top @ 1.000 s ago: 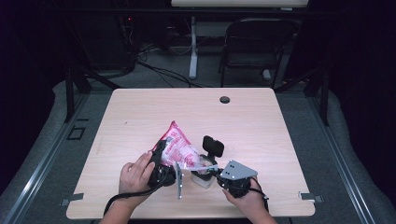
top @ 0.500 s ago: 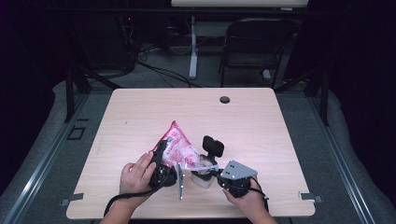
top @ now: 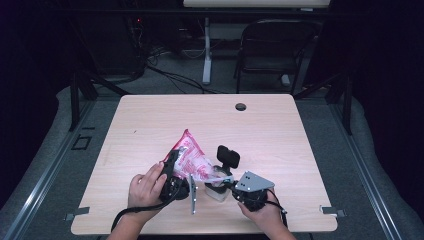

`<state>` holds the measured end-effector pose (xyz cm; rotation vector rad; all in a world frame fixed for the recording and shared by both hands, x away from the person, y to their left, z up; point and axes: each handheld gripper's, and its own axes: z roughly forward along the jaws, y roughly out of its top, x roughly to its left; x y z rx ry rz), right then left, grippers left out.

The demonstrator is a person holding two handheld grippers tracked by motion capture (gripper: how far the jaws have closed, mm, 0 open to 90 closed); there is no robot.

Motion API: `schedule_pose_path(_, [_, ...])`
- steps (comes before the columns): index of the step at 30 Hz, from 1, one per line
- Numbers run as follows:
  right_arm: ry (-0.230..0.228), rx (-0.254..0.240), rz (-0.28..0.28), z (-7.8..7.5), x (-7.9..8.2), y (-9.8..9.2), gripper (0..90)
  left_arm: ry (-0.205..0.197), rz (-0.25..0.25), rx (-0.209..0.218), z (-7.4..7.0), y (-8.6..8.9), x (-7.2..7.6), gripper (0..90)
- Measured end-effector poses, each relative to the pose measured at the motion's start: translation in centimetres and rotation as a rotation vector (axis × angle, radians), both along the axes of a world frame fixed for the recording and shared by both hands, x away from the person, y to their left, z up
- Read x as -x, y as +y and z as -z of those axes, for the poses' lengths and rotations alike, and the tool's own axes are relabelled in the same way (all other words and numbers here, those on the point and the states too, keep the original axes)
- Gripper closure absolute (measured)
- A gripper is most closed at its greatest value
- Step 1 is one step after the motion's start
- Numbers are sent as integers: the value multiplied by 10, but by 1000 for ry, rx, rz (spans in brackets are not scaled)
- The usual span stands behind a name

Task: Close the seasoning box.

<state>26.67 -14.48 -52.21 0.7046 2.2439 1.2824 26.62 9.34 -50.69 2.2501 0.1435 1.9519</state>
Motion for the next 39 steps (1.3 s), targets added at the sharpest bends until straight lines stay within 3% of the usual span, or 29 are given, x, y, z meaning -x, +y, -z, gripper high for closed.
schedule_pose_path(39, [5, -4, 7, 2, -4, 2, 900, -22, 10, -6, -4, -1, 4, 677])
